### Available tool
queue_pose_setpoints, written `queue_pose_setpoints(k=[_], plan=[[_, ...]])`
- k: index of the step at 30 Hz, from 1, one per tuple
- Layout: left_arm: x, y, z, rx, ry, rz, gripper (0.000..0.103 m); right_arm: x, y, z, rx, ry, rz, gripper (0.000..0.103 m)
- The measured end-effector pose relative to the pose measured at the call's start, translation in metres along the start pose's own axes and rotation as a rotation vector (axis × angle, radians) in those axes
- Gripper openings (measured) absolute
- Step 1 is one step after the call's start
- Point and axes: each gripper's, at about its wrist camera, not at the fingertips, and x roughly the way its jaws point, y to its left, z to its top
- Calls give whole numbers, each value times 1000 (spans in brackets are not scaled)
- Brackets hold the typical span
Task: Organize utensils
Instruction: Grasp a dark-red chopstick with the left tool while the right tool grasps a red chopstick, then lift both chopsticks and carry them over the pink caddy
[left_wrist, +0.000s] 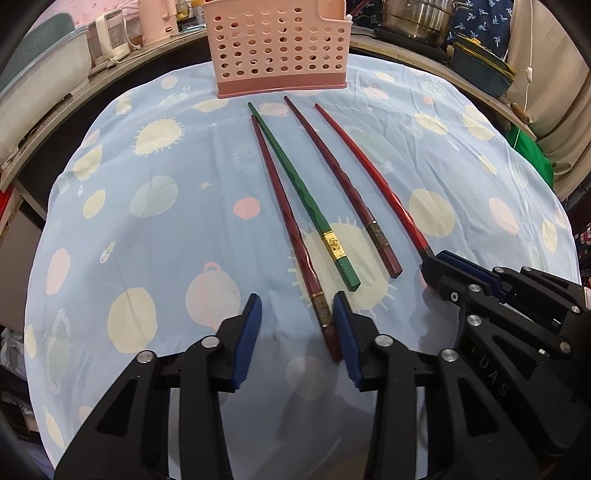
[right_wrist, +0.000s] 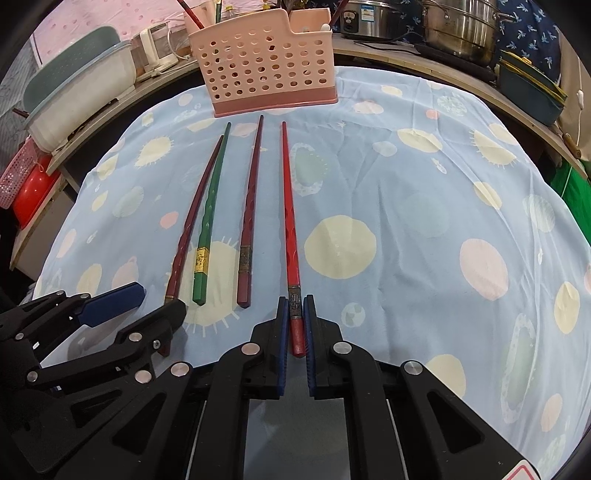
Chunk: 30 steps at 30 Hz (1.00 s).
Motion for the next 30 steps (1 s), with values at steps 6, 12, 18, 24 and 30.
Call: queue_pose_setpoints(k=[6, 12, 18, 24, 30], plan=[[-3, 7, -3, -8, -2, -15, 13, -1, 2, -2, -2, 1, 3, 7], [-8, 14, -4, -29, 9, -28, 8, -7, 1, -5, 7, 4, 21, 7], [-25, 22, -2, -41, -24, -14, 8, -20, 1, -4, 11, -12, 34, 7], [-50, 28, 8, -47, -84, -10, 8, -46, 0, 6, 20, -70, 55, 7], [-76, 38, 28, -69, -149, -19, 8, -77, -3, 24, 35, -137, 71, 7]])
